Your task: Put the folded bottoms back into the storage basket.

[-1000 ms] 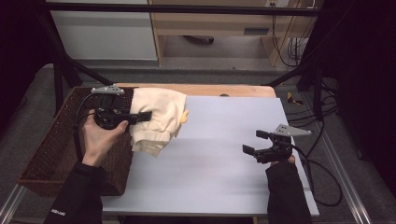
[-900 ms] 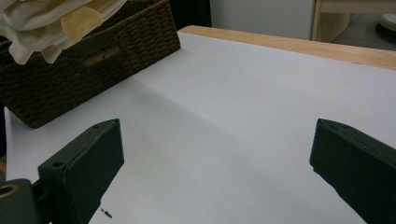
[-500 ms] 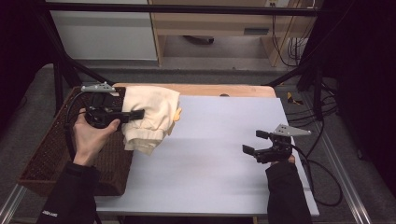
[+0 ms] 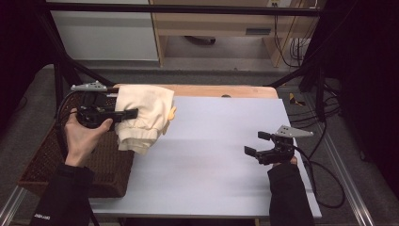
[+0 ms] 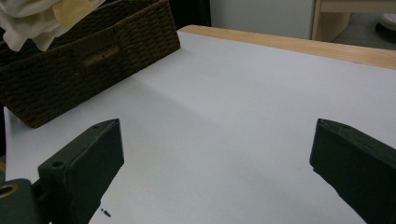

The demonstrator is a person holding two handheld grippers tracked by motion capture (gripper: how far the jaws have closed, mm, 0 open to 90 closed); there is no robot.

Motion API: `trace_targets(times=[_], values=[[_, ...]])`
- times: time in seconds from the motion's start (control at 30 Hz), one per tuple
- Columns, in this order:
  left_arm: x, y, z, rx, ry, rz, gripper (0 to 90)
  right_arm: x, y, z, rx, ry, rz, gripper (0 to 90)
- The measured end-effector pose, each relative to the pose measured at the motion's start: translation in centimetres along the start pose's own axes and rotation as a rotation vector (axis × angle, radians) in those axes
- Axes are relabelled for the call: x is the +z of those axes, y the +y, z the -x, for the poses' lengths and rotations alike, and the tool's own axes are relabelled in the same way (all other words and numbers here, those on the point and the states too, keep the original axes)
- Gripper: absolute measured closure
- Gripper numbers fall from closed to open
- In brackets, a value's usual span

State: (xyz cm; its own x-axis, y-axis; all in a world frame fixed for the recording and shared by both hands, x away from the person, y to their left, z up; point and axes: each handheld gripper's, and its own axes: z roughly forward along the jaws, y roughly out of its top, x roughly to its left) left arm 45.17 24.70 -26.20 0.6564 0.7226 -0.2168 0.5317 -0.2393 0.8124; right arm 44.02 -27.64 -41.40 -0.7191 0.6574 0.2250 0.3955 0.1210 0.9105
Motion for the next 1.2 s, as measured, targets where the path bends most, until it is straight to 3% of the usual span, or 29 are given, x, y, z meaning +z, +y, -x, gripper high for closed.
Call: trace_targets(times=[1.2], values=[[-3.7, -0.6, -3.2, -0.034, 0.081, 0.013, 73.1, 0.0, 0.0, 0.0, -0.001, -0.001, -0.001, 3.3]])
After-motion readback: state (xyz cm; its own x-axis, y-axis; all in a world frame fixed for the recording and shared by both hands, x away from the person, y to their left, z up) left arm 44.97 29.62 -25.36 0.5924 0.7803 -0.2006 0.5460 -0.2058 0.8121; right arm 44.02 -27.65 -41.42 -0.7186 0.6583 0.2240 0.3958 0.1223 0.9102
